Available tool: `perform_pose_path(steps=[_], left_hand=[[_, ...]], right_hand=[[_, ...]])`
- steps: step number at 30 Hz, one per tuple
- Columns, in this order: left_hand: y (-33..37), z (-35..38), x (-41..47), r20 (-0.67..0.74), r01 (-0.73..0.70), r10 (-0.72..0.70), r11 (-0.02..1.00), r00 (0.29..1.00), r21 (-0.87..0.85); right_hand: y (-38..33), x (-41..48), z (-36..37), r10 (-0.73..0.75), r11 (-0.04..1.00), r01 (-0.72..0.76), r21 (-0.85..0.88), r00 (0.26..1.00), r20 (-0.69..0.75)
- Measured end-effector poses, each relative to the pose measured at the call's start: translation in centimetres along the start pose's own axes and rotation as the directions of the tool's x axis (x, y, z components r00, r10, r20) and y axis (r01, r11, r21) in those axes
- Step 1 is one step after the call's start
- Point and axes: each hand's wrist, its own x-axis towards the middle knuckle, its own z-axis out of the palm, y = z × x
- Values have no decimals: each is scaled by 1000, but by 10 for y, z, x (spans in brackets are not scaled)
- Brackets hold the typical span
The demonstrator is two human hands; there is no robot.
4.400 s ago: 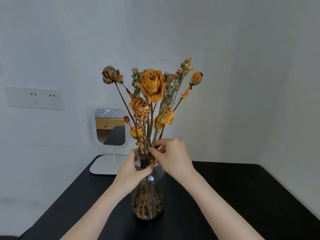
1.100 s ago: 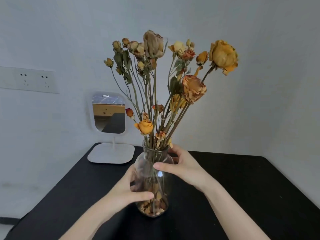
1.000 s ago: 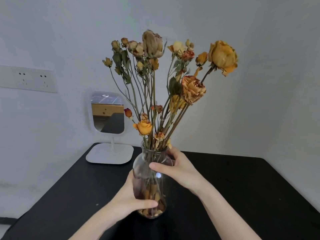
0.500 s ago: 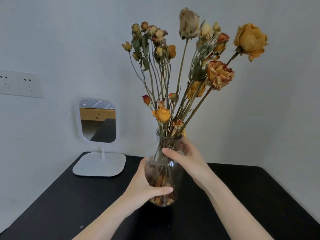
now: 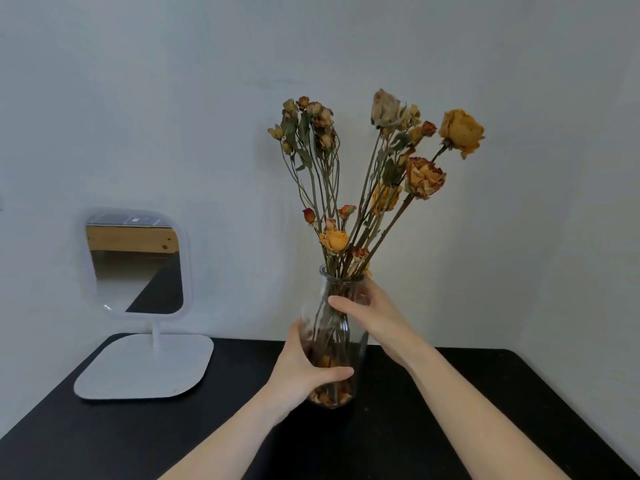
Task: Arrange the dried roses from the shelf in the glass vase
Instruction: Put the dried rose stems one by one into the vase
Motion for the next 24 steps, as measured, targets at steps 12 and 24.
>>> perform_pose_path(steps=[12, 24], left_hand=[[-19, 11, 29, -74, -2, 0, 1000, 997, -28], [-21, 21, 47, -136, 5, -8, 1000, 991, -17]], right_hand=[[27, 32, 5, -17, 997, 12, -71, 997, -72], [52, 50, 12, -34, 999, 25, -43, 973, -228]])
